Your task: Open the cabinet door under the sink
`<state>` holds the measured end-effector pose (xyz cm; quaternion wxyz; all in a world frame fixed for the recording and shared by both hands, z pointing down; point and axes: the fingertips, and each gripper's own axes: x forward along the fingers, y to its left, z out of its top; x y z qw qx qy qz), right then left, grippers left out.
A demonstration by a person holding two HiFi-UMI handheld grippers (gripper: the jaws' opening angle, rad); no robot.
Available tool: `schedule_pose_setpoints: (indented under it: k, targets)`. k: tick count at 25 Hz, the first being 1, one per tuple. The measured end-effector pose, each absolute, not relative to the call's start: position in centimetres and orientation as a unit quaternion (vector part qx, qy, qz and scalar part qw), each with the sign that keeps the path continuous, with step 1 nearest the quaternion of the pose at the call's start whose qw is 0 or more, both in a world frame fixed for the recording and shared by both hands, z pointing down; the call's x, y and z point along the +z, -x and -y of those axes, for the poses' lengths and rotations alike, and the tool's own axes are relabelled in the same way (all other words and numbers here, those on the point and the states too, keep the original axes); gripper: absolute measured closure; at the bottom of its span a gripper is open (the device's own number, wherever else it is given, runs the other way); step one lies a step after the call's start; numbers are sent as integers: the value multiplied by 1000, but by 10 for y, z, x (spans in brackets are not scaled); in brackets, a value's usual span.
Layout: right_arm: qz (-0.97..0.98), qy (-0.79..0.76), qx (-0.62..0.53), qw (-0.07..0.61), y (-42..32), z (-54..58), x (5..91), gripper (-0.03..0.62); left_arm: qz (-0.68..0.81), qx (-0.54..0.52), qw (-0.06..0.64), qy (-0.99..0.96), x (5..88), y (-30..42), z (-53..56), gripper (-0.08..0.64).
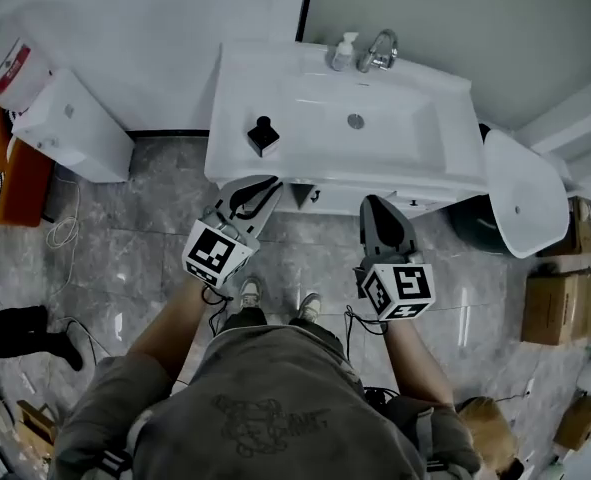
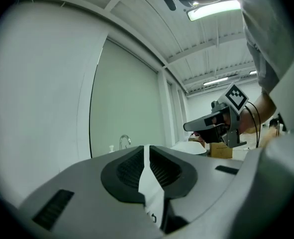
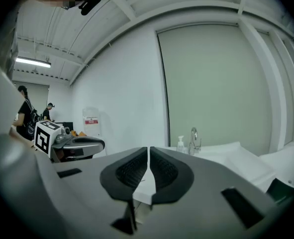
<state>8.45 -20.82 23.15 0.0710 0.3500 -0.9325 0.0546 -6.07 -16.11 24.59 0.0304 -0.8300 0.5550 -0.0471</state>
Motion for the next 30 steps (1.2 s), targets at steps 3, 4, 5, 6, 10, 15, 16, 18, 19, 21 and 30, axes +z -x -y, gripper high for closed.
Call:
schedule_pose_setpoints:
  k: [3, 4, 5, 6, 10, 15, 16, 18, 19, 21, 30]
  targets:
    - [931, -362, 36, 41, -101, 210, 197, 557, -553, -37, 42, 831, 216, 50, 167, 515]
    - [930, -364, 30, 31, -105, 209, 185, 557, -554, -35, 44, 830, 207, 48, 168, 515]
    - [930, -366, 22, 23, -110, 209, 174, 557, -557, -33, 45, 829, 199, 46, 170, 515]
    - [930, -367, 15, 15, -115, 208, 163, 557, -560, -31, 45, 826, 192, 45, 171, 515]
    - [932, -363, -8, -8, -126, 200, 122, 557, -578, -23, 56, 814, 163, 40, 173, 515]
    - [930, -364, -45, -22, -140, 194, 84, 557, -596, -36, 95, 797, 131, 34, 172, 515]
    - [929, -366, -49, -21, -143, 193, 81, 557, -597, -37, 102, 795, 127, 33, 172, 515]
    - [928, -368, -54, -18, -149, 191, 76, 557, -600, -38, 112, 791, 119, 32, 170, 515]
    - [927, -370, -57, -18, -151, 190, 74, 557, -601, -39, 112, 790, 117, 31, 168, 515]
    - [926, -372, -68, -15, -155, 188, 72, 557, -604, -39, 109, 789, 116, 29, 166, 515]
    - [933, -349, -88, 1, -149, 187, 71, 557, -601, -50, 97, 791, 117, 19, 168, 515]
